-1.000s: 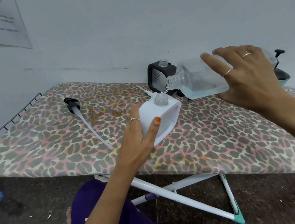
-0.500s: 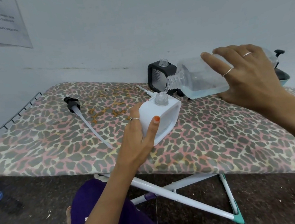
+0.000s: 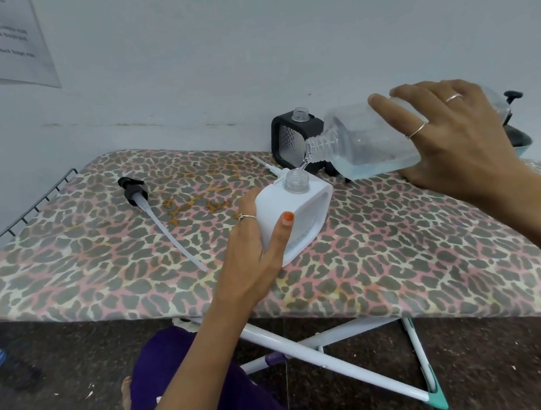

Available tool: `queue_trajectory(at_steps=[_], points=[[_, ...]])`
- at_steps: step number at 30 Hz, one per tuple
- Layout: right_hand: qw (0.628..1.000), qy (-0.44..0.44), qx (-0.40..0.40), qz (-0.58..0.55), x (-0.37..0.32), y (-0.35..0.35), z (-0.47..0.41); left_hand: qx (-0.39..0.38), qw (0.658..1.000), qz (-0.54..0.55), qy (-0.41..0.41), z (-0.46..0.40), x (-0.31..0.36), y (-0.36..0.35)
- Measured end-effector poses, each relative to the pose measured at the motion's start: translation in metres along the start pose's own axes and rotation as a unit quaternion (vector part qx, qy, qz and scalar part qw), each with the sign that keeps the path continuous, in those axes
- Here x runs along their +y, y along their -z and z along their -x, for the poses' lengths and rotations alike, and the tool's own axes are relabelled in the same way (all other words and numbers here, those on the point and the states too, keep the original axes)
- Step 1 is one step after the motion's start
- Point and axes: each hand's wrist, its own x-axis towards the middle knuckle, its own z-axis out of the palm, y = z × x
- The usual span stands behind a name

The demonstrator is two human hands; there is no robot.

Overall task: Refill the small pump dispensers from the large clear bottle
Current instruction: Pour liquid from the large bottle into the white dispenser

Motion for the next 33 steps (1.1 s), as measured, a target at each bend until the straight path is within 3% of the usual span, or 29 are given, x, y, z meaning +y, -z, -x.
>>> queue_trajectory(at_steps=[33], points=[[1.000,0.000,-0.003,0.003,0.0009,-0.0003,0.0014,0.005,1.000,-0.003,0.001,-0.0002,0.0019,0.0000]])
